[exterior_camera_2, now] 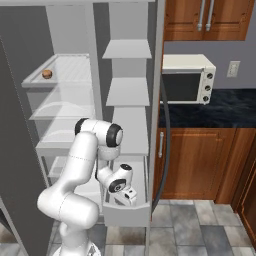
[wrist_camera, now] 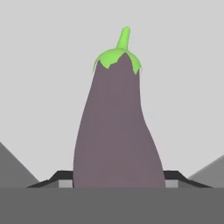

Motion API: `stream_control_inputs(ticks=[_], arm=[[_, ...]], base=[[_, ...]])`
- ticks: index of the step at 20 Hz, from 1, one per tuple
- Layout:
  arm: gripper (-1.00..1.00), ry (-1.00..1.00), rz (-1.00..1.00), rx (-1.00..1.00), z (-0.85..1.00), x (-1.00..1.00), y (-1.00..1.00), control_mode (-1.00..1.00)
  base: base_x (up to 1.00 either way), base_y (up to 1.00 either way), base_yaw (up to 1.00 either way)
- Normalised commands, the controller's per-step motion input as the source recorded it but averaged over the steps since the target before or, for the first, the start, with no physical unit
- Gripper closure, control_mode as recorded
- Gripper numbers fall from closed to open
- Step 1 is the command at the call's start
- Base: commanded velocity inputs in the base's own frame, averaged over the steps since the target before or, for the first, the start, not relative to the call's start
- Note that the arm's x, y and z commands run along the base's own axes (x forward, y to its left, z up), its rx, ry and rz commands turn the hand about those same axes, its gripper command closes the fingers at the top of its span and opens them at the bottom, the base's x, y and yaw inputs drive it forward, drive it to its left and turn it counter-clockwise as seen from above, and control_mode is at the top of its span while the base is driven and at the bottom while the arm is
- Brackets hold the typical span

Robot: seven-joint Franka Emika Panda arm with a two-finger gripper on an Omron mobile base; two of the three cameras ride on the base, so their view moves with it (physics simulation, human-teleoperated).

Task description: Take the tangerine and eggplant from the fridge shelf and place them in the freezer drawer to begin freezing them.

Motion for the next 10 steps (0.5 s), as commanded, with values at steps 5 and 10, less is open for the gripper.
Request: stream_control_inputs(ticks=[5, 10], arm=[[-1.0, -0.03, 0.0, 0.0, 0.03, -0.24, 0.0, -1.0], [-1.0, -0.1, 0.0, 0.0, 0.33, -0.08, 0.0, -1.0]], base=[[0.0, 0.0, 0.0], [0.0, 0.0, 0.0]])
